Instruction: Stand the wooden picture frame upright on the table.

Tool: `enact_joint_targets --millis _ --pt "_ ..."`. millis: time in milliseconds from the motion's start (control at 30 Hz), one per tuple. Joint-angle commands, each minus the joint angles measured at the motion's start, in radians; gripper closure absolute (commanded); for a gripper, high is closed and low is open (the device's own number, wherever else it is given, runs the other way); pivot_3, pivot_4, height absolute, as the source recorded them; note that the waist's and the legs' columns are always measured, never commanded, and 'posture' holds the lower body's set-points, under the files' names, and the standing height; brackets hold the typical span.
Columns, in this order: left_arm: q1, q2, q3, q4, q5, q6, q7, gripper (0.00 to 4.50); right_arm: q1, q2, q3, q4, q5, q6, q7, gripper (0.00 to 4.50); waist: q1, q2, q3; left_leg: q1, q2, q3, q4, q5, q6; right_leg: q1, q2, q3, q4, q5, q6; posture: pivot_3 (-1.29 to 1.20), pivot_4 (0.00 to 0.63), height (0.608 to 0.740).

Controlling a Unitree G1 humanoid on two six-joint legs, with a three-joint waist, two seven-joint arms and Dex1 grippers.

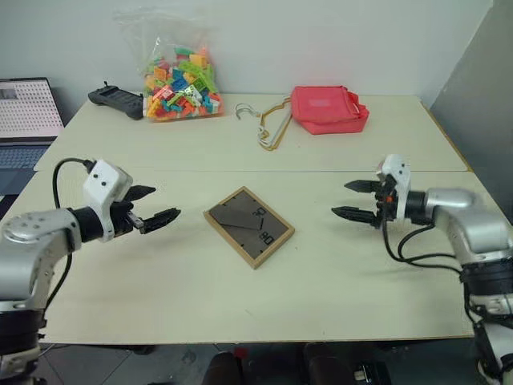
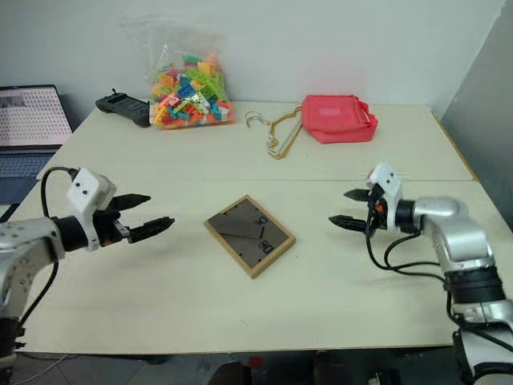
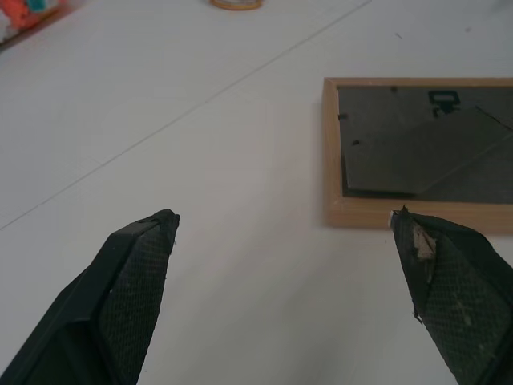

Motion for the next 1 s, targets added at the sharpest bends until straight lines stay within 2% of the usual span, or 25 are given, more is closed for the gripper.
enact_joint_targets --millis 33,133,233,267,433,500,633,800,833,900,1000 --pt "-0.055 0.033 -0.01 0.001 0.008 -0.005 -0.032 0.0 -0.063 0.001 0.025 0.003 0.007 -0.008 0.058 0.04 0.0 0.0 0.0 -0.001 0.0 0.0 0.0 0.0 0.0 0.0 0.0 0.0 0.0 0.0 0.0 0.0 0.15 0.74" --pt "-0.089 -0.008 -0.003 0.006 -0.003 0.014 0.01 0.0 -0.085 0.053 0.038 0.068 -0.031 -0.057 0.006 0.04 0.0 -0.001 0.0 -0.002 0.0 0.0 0.001 0.0 0.0 -0.001 0.0 0.0 0.0 0.0 0.0 0.0 0.15 0.74" --pt "-0.065 -0.035 -0.025 -0.003 0.044 -0.022 0.05 0.0 -0.104 0.116 0.054 0.135 -0.072 -0.11 -0.042 0.04 0.0 0.0 0.0 -0.001 0.0 0.0 0.001 0.0 0.0 -0.001 0.0 0.0 0.001 0.0 0.0 0.0 0.15 0.74" --pt "-0.054 -0.049 -0.029 -0.005 0.051 -0.03 0.06 0.0 -0.11 0.137 0.059 0.159 -0.088 -0.134 -0.058 0.21 0.0 0.0 0.0 -0.001 0.0 0.0 0.001 0.0 0.0 -0.001 0.0 0.0 0.001 0.0 0.0 0.0 0.15 0.74" --pt "0.005 -0.174 -0.026 -0.007 0.078 -0.051 0.172 0.9 -0.104 0.233 0.089 0.299 -0.192 -0.264 -0.173 1.26 -0.001 0.0 0.0 -0.002 0.0 0.0 0.001 0.0 0.0 -0.002 0.0 0.0 0.002 0.0 0.0 0.0 0.15 0.74" --pt "0.032 -0.19 -0.04 -0.044 0.083 -0.043 0.177 1.54 -0.099 0.257 0.098 0.317 -0.216 -0.289 -0.198 1.95 -0.001 0.0 0.0 -0.002 0.0 0.001 0.001 0.0 0.0 -0.002 0.0 0.001 0.002 0.0 0.0 0.0 0.15 0.74" --pt "0.048 -0.221 -0.099 -0.059 0.115 -0.062 0.186 2.44 -0.063 0.301 0.124 0.288 -0.24 -0.315 -0.208 2.96 0.0 -0.001 0.0 -0.003 0.0 0.0 0.001 0.0 -0.001 -0.003 0.0 0.0 0.003 0.0 0.0 0.0 0.15 0.74" --pt "0.018 -0.289 -0.178 0.021 0.156 -0.107 0.185 3.65 -0.01 0.365 0.17 0.202 -0.253 -0.287 -0.222 4.35 0.0 -0.001 -0.001 -0.001 0.0 0.0 0.002 0.0 0.0 -0.002 0.0 0.0 0.004 0.0 0.0 0.0 0.15 0.74" --pt "-0.001 -0.302 -0.193 0.046 0.167 -0.12 0.184 3.96 -0.003 0.371 0.178 0.189 -0.257 -0.285 -0.221 4.5 0.0 -0.001 -0.001 -0.001 0.0 0.0 0.002 0.0 0.0 -0.002 0.0 0.0 0.004 0.0 0.0 0.0 0.15 0.74" --pt "-0.035 -0.32 -0.22 0.1 0.194 -0.155 0.182 4.4 0.013 0.376 0.195 0.165 -0.268 -0.283 -0.219 4.5 0.001 -0.001 -0.001 -0.002 0.0 0.0 0.003 0.0 -0.001 -0.002 0.0 0.0 0.005 0.0 0.0 0.0 0.15 0.74" --pt "-0.096 -0.361 -0.265 0.161 0.221 -0.183 0.177 4.49 0.053 0.382 0.213 0.086 -0.25 -0.251 -0.203 4.5 0.003 -0.001 -0.001 -0.001 0.0 -0.001 0.003 0.0 0.0 -0.002 0.0 -0.001 0.006 0.0 0.0 0.0 0.15 0.74"
